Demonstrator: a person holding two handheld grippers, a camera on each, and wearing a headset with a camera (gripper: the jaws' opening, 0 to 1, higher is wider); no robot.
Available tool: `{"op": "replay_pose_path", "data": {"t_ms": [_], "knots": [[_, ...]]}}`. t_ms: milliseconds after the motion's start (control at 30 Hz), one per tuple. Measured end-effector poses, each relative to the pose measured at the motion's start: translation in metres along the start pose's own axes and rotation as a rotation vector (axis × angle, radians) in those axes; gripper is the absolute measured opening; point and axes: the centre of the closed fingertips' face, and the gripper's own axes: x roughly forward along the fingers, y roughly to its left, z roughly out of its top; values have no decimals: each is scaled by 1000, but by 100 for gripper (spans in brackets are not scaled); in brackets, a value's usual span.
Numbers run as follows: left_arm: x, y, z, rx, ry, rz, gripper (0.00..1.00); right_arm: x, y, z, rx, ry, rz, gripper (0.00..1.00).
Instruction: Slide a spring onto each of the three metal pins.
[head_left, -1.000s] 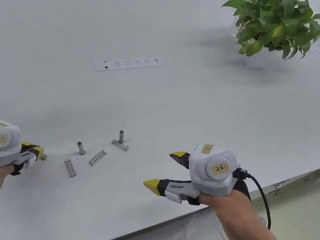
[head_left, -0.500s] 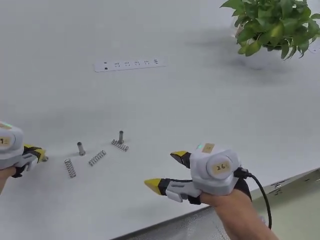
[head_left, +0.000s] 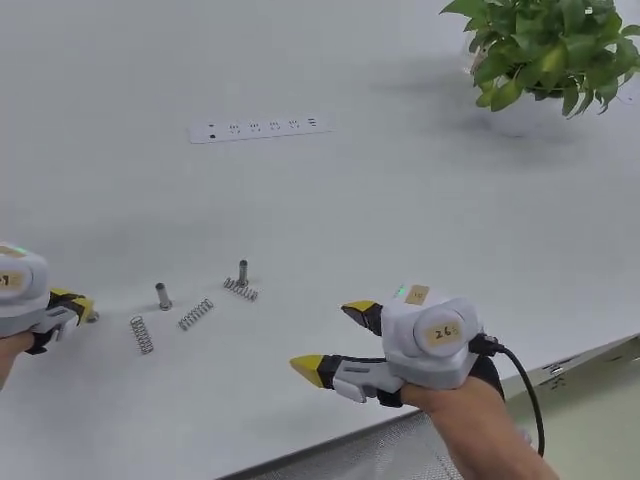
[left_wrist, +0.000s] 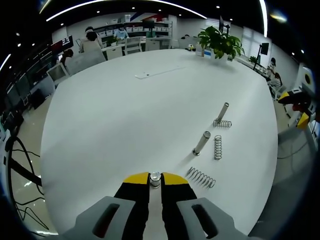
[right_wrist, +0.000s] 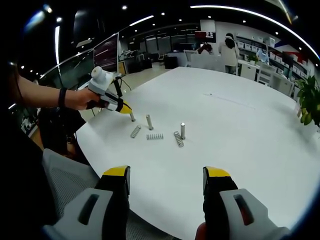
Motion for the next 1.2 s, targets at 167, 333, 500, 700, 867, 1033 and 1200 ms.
{"op": "replay_pose_path", "data": {"t_ms": [167, 333, 500, 700, 867, 1033, 1200], "knots": [[-1, -3, -3, -35, 3, -7, 13, 0, -2, 2, 8, -8, -6, 57], [-9, -7, -14, -71, 17, 11, 16, 0, -5, 1, 26, -22, -11, 58], [-18, -12, -22, -121, 11, 17, 19, 2, -3, -3, 30, -16, 0, 58], [-28, -16, -33, -151, 14, 26, 23, 4, -1, -2, 28, -19, 13, 57], [-38, -24, -40, -140, 17, 31, 24, 6, -3, -2, 21, -16, 23, 57], [-48, -28, -46, -175, 5, 44, 25, 7, -3, -3, 13, -9, 33, 57], [-57, -34, -51, -196, -8, 53, 27, 7, -3, -4, 4, -4, 42, 58]]}}
